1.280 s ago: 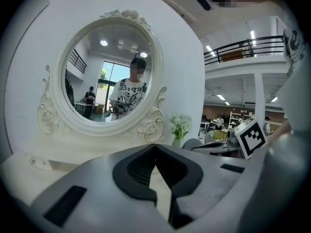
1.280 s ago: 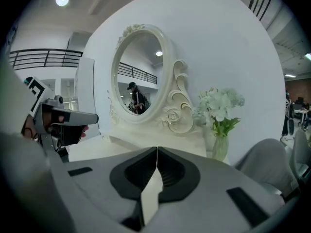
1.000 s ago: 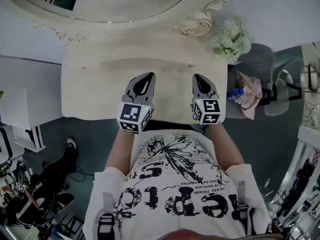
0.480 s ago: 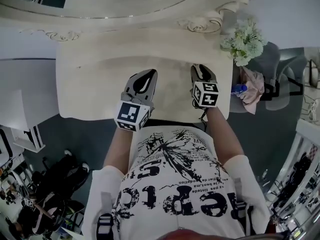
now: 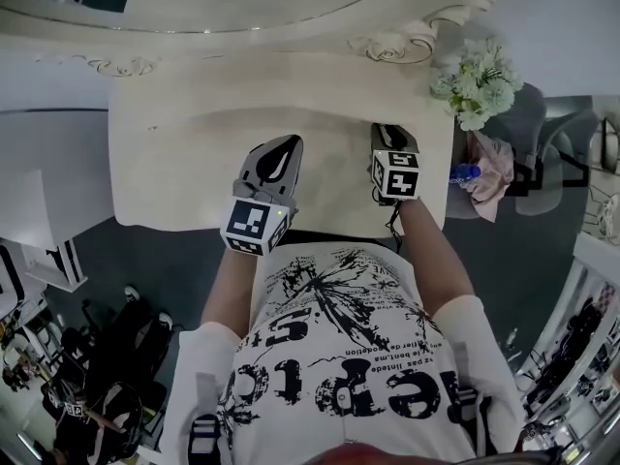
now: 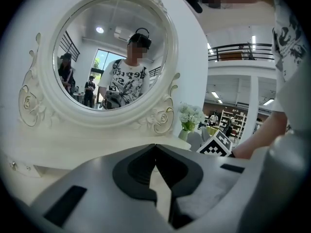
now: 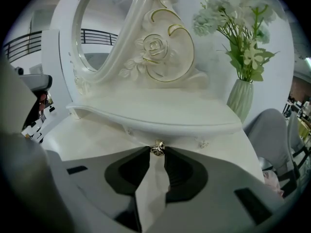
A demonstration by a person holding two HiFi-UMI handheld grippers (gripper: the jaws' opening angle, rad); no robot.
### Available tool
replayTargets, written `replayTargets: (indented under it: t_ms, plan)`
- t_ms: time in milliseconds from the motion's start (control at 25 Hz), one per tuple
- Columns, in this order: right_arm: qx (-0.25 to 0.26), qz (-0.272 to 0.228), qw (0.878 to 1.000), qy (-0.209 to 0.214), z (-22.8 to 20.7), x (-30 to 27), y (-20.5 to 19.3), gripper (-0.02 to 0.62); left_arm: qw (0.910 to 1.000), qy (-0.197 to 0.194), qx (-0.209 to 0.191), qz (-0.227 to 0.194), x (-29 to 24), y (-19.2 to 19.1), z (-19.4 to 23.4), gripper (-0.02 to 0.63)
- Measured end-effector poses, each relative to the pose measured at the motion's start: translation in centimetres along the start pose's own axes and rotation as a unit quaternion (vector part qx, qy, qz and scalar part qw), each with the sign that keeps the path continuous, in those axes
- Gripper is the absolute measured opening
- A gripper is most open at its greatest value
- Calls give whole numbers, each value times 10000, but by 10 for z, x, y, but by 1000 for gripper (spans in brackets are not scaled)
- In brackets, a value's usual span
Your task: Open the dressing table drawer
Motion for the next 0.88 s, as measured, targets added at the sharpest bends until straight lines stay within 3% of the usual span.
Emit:
replayTargets:
  t_ms: [880]
  plan:
    - [-249, 266, 9992, 181, 12, 32, -36, 104, 9995, 245, -63, -194, 26, 12, -18, 18]
Point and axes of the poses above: the fingertips, and each gripper's own axes: x backward along the fingers, z to its left, y out of its top, the point moved 10 cm from there along x, backward along the fingers, and after that the axes turned 2 degrees about z, right-handed, at the moved point
